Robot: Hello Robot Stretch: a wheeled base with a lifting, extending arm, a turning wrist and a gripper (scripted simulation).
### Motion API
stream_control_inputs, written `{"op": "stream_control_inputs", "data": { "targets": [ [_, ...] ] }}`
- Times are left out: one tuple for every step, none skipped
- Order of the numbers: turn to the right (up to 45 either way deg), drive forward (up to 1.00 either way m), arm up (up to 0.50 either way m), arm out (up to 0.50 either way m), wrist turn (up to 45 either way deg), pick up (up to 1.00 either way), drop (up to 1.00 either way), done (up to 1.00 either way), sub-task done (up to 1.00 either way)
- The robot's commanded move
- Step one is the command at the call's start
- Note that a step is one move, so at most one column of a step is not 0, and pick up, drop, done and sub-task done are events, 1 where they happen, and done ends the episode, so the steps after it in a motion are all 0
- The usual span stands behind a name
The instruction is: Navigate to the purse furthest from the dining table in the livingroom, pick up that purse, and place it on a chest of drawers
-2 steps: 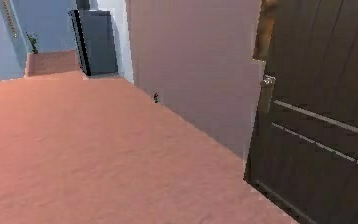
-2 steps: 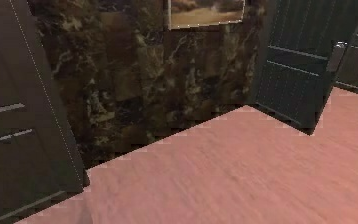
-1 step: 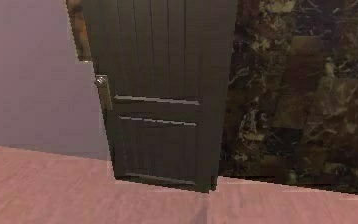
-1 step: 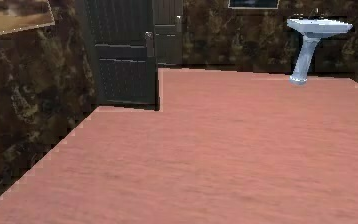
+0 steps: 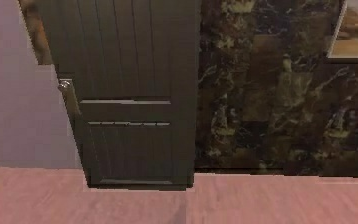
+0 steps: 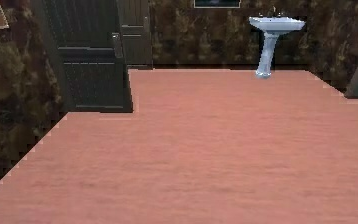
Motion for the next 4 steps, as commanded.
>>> {"op": "stream_control_inputs", "data": {
  "targets": [
    [0.0, 0.20, 0.00, 0.00, 0.0, 0.00, 0.00, 0.00, 0.00],
    [-45.0, 0.00, 0.00, 0.00, 0.0, 0.00, 0.00, 0.00, 0.00],
    [-42.0, 0.00, 0.00, 0.00, 0.0, 0.00, 0.00, 0.00, 0.00],
    [0.0, 1.00, 0.00, 0.00, 0.0, 0.00, 0.00, 0.00, 0.00]
  ]
}}
